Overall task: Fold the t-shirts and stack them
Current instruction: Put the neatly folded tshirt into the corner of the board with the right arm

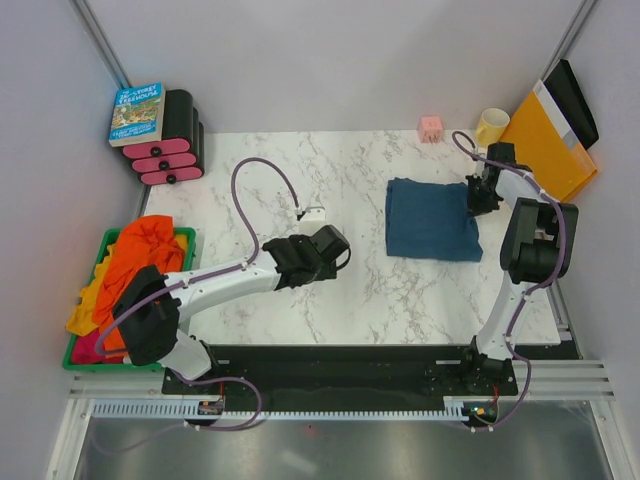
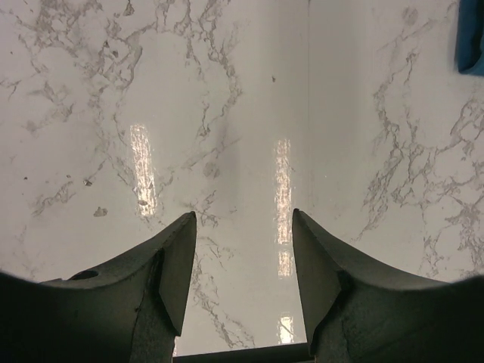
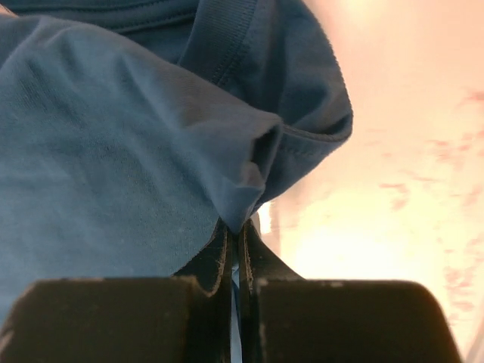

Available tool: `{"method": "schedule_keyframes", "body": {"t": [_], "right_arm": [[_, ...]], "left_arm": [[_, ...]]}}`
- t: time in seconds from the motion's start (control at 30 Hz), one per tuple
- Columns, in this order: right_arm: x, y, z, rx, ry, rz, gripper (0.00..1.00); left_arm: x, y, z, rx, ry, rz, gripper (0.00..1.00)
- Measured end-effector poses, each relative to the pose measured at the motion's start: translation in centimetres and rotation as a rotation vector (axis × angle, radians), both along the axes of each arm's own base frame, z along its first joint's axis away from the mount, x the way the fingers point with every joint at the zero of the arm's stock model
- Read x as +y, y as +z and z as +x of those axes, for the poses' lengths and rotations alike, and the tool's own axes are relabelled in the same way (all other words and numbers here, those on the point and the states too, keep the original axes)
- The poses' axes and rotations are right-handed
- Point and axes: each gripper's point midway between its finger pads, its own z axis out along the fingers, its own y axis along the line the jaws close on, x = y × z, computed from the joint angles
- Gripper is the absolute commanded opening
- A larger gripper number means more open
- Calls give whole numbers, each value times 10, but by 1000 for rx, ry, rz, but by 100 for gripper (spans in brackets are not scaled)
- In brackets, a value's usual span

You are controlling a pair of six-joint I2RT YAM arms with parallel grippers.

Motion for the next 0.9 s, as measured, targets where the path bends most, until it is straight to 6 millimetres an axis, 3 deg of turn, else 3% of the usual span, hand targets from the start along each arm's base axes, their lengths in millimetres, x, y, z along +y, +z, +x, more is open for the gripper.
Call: {"method": "schedule_keyframes", "body": {"t": [0.4,0.73,0.9], "right_arm": [[-83,-3,34,43,-27,-226,0],[-117,-2,78,33,-58,-335,0],[-125,-3,85,33,-78,-367,0]], "left_arm": [[-13,-5,-24,17,-22,2,60],[-19,-19,-32,45,-36,52,60],[-26,-18,-30,46,-37,49,60]]}}
